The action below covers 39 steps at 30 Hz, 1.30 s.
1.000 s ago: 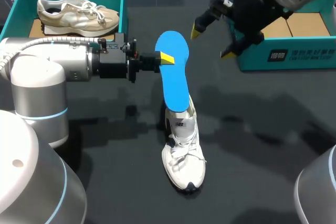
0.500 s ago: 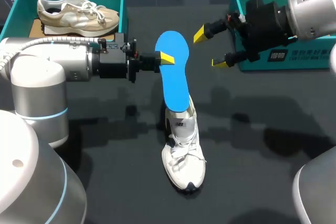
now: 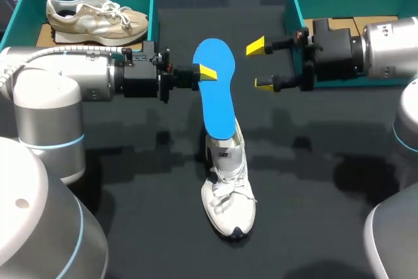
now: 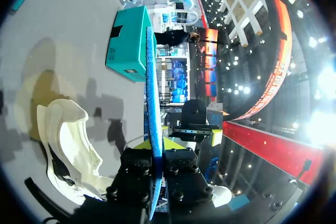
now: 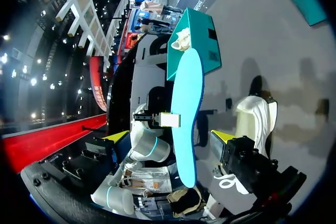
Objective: Take the shoe out of the shoebox, open the shoe tongue, remove and reinsert the insole, then place the shoe into the shoebox
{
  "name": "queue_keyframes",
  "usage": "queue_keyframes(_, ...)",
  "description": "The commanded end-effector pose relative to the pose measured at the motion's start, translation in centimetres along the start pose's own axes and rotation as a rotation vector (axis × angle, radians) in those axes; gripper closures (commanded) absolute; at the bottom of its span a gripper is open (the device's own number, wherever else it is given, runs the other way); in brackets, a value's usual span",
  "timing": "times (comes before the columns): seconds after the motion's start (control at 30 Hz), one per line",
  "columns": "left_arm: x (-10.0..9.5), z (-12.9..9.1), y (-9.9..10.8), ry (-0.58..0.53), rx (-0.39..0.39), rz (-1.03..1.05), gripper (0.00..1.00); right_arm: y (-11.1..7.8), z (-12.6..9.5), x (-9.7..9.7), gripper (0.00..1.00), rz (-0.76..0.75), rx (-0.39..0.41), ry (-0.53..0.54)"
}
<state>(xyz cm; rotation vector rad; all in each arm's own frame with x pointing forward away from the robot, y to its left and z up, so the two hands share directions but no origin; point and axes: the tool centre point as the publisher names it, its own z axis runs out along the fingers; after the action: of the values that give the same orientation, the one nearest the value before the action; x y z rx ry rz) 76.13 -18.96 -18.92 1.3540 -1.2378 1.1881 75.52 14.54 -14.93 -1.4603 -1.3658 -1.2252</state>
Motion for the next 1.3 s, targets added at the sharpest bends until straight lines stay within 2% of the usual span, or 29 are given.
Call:
queue_keyframes(0.03,0.0,0.1,0.1,0.0,0.001,0.0,1.0,0.1,0.2,-0.3,0.0,-0.002,0.001,0.05)
queue_keyframes(0.63,0.2,-0.1,-0.2,0.004,0.006,0.046,1.0,0.2,0.3,-0.4,0.0,-0.01,-0.001,0.068)
queue_keyframes(0.87,1.9,-0.7,-1.0,0.019,0.023,0.263,1.0,0.2,0.3,-0.4,0.0,-0.01,-0.001,0.068)
queue_keyframes(1.07,3.5,-1.4,-1.9,0.023,0.019,0.561,1.0,0.2,0.3,-0.4,0.0,-0.01,-0.001,0.068)
queue_keyframes(1.1,3.8,-1.5,-2.2,0.016,0.037,0.688,1.0,0.2,0.3,-0.4,0.0,-0.01,-0.001,0.068)
queue_keyframes(1.13,3.9,-1.5,-2.4,0.033,0.101,0.814,1.0,0.2,0.3,-0.4,0.0,-0.01,-0.001,0.068)
queue_keyframes(1.3,3.9,-1.5,-2.4,0.033,0.101,0.814,1.0,0.2,0.3,-0.4,0.0,-0.01,-0.001,0.068)
